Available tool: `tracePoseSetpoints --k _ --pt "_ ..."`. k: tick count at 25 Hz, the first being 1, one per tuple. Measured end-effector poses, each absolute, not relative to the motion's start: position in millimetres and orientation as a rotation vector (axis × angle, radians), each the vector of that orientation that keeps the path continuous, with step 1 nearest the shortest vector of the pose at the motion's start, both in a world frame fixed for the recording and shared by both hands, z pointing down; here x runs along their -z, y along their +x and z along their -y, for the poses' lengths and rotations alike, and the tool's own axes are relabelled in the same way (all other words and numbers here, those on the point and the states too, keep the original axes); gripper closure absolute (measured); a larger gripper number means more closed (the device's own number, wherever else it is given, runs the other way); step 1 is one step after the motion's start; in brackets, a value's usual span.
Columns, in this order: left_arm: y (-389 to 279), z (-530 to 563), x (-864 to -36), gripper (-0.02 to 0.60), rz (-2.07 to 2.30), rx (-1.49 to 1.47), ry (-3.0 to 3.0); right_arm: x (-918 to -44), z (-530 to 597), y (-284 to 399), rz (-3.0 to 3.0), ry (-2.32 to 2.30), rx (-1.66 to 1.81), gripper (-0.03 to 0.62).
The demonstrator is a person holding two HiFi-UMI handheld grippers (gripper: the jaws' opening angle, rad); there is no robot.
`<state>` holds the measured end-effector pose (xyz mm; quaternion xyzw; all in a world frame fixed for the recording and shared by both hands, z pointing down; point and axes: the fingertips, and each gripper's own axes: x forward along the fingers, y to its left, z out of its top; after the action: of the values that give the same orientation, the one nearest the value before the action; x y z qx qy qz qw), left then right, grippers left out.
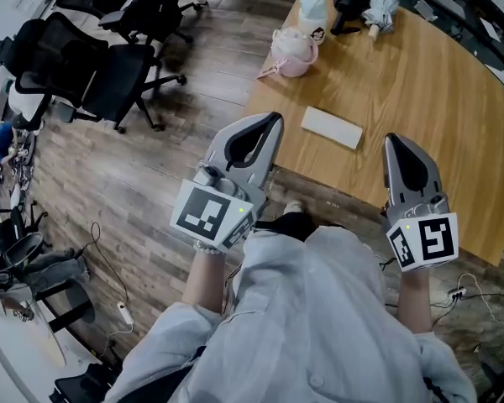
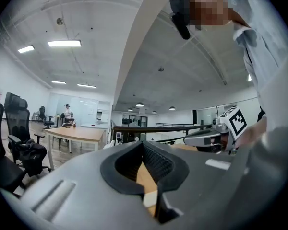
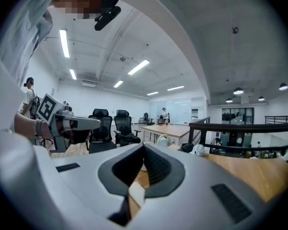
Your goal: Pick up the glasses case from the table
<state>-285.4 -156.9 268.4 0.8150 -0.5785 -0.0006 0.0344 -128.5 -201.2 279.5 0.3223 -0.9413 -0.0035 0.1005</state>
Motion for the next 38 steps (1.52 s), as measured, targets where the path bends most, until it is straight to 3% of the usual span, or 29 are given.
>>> tracePoseSetpoints --k 11,27,38 --pt "-260.1 190.1 -309.2 0.568 1.426 -0.194 2.698 -291.6 202.3 -121.7 2.668 1.129 -0.028 0.594" --pt "-186.6 232.1 -425.4 0.382 0.913 -0.761 2.856 -315.6 203.1 -69.5 2.589 1.254 -0.126 0.594" --pt "-172.2 237.6 -535.7 0.330 0.527 -1.418 2.811 -326.4 193.3 -36.8 2.521 1.298 -0.175 0.594"
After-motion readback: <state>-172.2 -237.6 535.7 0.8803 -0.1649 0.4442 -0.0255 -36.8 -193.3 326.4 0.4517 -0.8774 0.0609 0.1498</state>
